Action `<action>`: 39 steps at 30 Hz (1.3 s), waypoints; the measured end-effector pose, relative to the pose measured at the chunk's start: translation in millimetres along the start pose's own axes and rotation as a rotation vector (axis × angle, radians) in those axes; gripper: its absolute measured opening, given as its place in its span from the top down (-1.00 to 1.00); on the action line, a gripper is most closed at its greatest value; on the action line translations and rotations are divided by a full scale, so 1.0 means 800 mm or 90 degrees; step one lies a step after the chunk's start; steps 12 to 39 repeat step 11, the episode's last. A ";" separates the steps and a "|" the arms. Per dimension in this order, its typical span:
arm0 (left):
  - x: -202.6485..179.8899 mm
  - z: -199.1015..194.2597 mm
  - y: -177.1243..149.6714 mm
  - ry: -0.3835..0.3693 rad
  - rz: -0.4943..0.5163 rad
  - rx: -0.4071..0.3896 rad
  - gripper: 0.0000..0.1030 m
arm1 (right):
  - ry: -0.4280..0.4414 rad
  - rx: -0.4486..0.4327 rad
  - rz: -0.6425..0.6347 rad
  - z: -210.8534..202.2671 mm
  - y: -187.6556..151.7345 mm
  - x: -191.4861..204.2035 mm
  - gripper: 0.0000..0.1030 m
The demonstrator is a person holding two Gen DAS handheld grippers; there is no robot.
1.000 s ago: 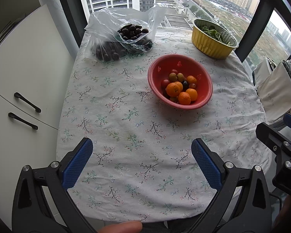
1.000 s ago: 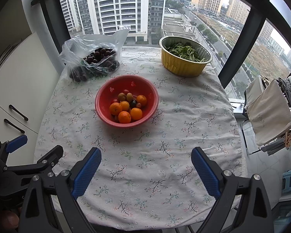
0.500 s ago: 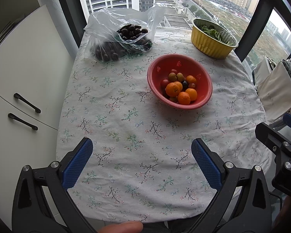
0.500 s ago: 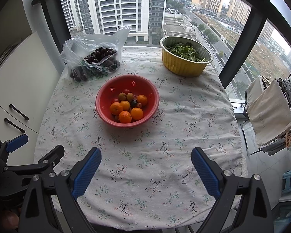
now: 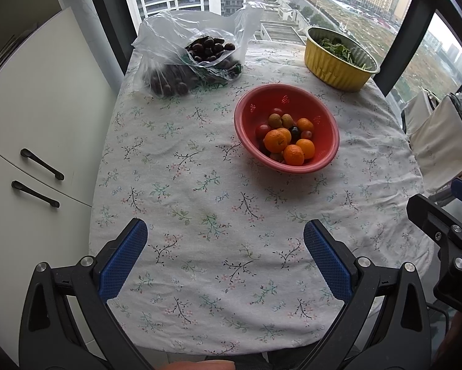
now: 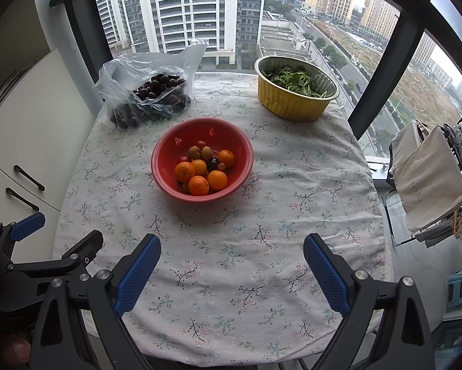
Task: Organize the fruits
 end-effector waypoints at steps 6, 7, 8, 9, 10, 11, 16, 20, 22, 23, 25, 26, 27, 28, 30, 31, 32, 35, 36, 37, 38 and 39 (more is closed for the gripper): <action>0.000 0.000 0.006 0.002 0.009 -0.015 -0.99 | 0.003 0.005 -0.001 0.003 -0.003 0.001 -0.86; -0.001 0.000 0.007 0.003 0.011 -0.017 -0.99 | 0.004 0.006 -0.002 0.004 -0.002 0.000 -0.86; -0.001 0.001 0.009 0.004 0.013 -0.017 -0.99 | 0.005 0.008 -0.003 0.006 -0.001 -0.001 -0.86; -0.001 0.003 0.009 0.006 0.014 -0.018 -0.99 | 0.006 0.009 -0.002 0.006 -0.003 -0.001 -0.86; -0.002 0.004 0.010 0.005 0.016 -0.016 -0.99 | 0.008 0.012 -0.004 0.007 0.000 -0.004 -0.86; -0.002 0.007 0.011 0.006 0.016 -0.012 -0.99 | 0.009 0.014 -0.004 0.010 0.003 -0.008 -0.86; -0.002 0.007 0.011 0.006 0.016 -0.012 -0.99 | 0.009 0.014 -0.004 0.010 0.003 -0.008 -0.86; -0.002 0.007 0.011 0.006 0.016 -0.012 -0.99 | 0.009 0.014 -0.004 0.010 0.003 -0.008 -0.86; -0.002 0.007 0.011 0.006 0.016 -0.012 -0.99 | 0.009 0.014 -0.004 0.010 0.003 -0.008 -0.86; -0.002 0.007 0.011 0.006 0.016 -0.012 -0.99 | 0.009 0.014 -0.004 0.010 0.003 -0.008 -0.86; -0.002 0.007 0.011 0.006 0.016 -0.012 -0.99 | 0.009 0.014 -0.004 0.010 0.003 -0.008 -0.86; -0.002 0.007 0.011 0.006 0.016 -0.012 -0.99 | 0.009 0.014 -0.004 0.010 0.003 -0.008 -0.86; -0.002 0.007 0.011 0.006 0.016 -0.012 -0.99 | 0.009 0.014 -0.004 0.010 0.003 -0.008 -0.86; -0.002 0.007 0.011 0.006 0.016 -0.012 -0.99 | 0.009 0.014 -0.004 0.010 0.003 -0.008 -0.86; -0.002 0.007 0.011 0.006 0.016 -0.012 -0.99 | 0.009 0.014 -0.004 0.010 0.003 -0.008 -0.86; -0.002 0.007 0.011 0.006 0.016 -0.012 -0.99 | 0.009 0.014 -0.004 0.010 0.003 -0.008 -0.86; -0.002 0.007 0.011 0.006 0.016 -0.012 -0.99 | 0.009 0.014 -0.004 0.010 0.003 -0.008 -0.86; -0.002 0.007 0.011 0.006 0.016 -0.012 -0.99 | 0.009 0.014 -0.004 0.010 0.003 -0.008 -0.86; -0.002 0.007 0.011 0.006 0.016 -0.012 -0.99 | 0.009 0.014 -0.004 0.010 0.003 -0.008 -0.86; -0.002 0.007 0.011 0.006 0.016 -0.012 -0.99 | 0.009 0.014 -0.004 0.010 0.003 -0.008 -0.86; -0.002 0.007 0.011 0.006 0.016 -0.012 -0.99 | 0.009 0.014 -0.004 0.010 0.003 -0.008 -0.86; -0.002 0.007 0.011 0.006 0.016 -0.012 -0.99 | 0.009 0.014 -0.004 0.010 0.003 -0.008 -0.86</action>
Point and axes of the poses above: each gripper's, at about its wrist camera, not at the fingertips, and z roughly the way its jaws point, x to its left, y to its top, the point moved 8 cm from there along z, roughly the way its jaws point, and after that the axes turned 10 degrees about -z, right-handed, at the moved point
